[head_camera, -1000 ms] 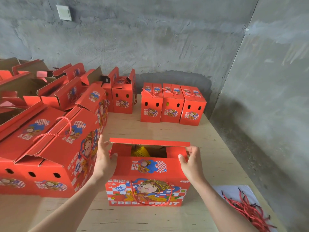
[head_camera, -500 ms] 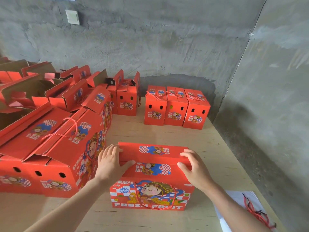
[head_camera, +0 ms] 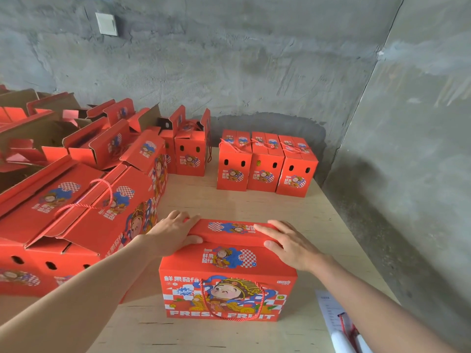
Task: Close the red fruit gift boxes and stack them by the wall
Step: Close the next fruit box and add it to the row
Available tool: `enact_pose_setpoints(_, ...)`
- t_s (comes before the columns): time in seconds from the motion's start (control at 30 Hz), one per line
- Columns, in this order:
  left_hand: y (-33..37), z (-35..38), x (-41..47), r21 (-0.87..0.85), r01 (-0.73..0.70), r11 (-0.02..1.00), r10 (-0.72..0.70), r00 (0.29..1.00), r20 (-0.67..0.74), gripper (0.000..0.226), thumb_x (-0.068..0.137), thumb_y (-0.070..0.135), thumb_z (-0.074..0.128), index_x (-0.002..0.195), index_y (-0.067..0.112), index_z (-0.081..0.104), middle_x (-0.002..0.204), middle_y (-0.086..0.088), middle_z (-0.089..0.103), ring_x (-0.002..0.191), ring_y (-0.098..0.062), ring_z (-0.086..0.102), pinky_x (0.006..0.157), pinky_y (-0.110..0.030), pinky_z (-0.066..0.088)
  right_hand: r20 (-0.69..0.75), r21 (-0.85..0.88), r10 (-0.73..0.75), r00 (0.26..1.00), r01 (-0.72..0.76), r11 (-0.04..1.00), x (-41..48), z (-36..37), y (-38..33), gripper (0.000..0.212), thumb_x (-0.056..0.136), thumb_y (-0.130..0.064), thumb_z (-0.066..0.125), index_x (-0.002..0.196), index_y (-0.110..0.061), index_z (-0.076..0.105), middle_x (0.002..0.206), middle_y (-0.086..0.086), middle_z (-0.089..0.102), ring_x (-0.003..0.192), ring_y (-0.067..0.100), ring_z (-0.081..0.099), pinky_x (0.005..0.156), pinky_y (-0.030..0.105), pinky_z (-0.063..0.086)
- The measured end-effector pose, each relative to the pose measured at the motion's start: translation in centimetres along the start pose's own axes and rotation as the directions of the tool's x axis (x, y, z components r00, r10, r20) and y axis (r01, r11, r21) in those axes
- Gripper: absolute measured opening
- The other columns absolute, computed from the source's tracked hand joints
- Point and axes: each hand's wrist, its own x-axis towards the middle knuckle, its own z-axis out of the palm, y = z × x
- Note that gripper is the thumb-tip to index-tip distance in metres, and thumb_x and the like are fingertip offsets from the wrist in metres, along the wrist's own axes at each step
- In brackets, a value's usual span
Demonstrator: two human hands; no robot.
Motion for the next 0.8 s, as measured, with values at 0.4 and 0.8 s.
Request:
enact_pose_setpoints(0.4,0.5,-0.7,0.1,0.043,0.028,0.999,-0.031,0.998,0.054,0.071,0.087,0.074,0.016,0.148,0.043,-0.003,0.141,-0.008,0.035,0.129,-0.027,0.036,0.103,-0.039,0.039,-0.074,-0.053,-0.008,0.997,0.004,0.999,0.0,0.3,-0.2,0.044,0.101,-0.044,0.032,0.144,-0.051,0.023,0.150,-0.003,0.029,0.138,0.013,0.021,0.106,0.036,0.036)
enact_pose_setpoints(0.8,4.3,-0.2,2.4,-0.031,0.080,0.996,-0.080,0.997,-0.016,0.103,0.068,0.089,0.019,0.141,0.018,0.033,0.143,-0.003,0.043,0.132,-0.023,0.038,0.112,-0.042,0.027,-0.051,-0.020,0.020,0.998,-0.021,1.000,-0.1,0.4,-0.5,0.044,0.102,-0.043,0.032,0.145,-0.051,0.024,0.155,-0.006,0.021,0.142,0.010,0.011,0.108,0.040,0.035)
